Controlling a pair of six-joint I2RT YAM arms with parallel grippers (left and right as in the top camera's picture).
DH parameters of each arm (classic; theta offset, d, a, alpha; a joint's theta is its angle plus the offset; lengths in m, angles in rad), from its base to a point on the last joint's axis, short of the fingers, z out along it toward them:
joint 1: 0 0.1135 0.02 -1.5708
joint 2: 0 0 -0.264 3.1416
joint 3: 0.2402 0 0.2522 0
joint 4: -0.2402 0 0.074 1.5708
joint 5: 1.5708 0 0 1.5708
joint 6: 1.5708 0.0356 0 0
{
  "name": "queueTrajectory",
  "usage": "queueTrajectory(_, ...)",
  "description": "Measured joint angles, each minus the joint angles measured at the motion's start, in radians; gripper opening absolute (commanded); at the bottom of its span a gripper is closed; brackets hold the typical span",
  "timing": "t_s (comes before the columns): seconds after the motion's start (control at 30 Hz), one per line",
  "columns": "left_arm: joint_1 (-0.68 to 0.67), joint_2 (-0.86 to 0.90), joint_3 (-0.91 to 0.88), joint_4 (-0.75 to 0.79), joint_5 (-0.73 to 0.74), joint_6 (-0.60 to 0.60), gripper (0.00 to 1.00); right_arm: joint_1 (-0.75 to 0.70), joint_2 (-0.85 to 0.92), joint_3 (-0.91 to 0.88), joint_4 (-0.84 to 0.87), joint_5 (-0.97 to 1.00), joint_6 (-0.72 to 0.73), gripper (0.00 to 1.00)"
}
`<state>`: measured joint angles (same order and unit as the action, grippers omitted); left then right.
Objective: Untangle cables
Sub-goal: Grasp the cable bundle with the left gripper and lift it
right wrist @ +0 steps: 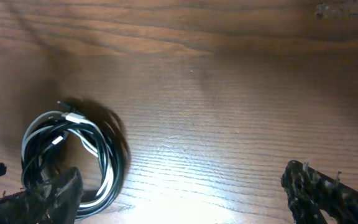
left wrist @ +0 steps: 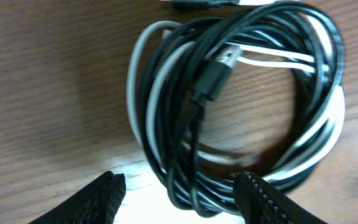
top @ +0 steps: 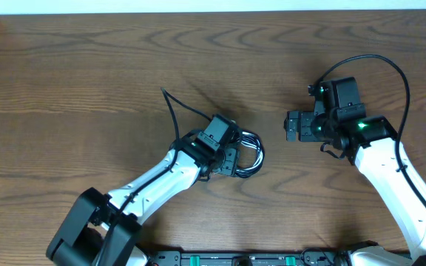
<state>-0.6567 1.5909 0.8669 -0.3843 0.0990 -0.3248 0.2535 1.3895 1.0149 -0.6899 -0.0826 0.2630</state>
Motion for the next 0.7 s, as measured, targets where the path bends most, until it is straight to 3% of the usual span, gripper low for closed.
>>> queueTrajectory(0.33, 0.000, 0.046, 0.000, 0.001, -0.024, 0.000, 0.60, 0.000, 0.000, 0.000, -0.007, -0.016, 0.000, 0.99)
queueTrajectory(0.53, 0.000, 0.089, 0.000, 0.021, -0.023, 0.002, 0.49, 0.000, 0.000, 0.000, -0.008, -0.019, 0.000, 0.99)
queueTrajectory(0.6, -0.001, 0.091, 0.000, 0.025, -0.023, 0.004, 0.40, 0.000, 0.000, 0.000, -0.008, -0.021, 0.000, 0.99)
queueTrajectory(0.7, -0.001, 0.091, 0.000, 0.037, -0.024, 0.001, 0.19, 0.000, 0.000, 0.000, -0.009, -0.022, 0.000, 0.99)
